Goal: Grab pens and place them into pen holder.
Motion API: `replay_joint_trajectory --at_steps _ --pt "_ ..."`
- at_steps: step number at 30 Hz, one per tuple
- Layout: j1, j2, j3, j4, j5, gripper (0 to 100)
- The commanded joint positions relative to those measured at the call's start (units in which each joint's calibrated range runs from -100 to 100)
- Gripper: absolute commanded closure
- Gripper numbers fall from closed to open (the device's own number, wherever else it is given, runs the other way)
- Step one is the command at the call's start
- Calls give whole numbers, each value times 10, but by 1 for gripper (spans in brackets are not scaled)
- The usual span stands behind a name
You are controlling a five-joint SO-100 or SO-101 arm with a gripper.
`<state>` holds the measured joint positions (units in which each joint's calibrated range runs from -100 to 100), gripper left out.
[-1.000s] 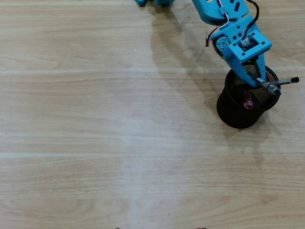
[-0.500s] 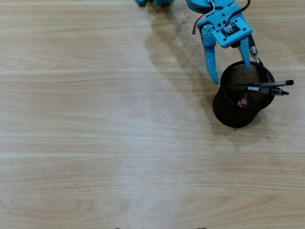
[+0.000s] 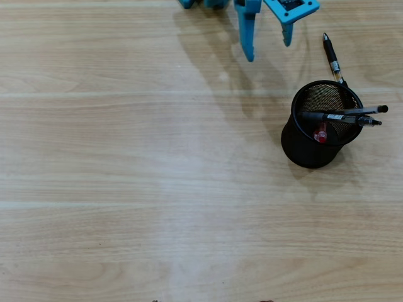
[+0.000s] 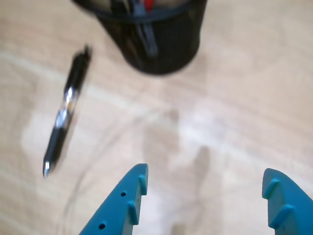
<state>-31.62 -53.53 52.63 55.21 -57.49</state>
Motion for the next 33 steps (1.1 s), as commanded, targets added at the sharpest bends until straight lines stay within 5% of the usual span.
replay_joint_trajectory --at_steps 1,7,21,33 --pt "-22 56 -156 278 1 74" --pt "-84 233 -281 293 -12 74" --pt "-281 662 -549 294 -191 74" --pt "-281 769 -742 301 -197 74"
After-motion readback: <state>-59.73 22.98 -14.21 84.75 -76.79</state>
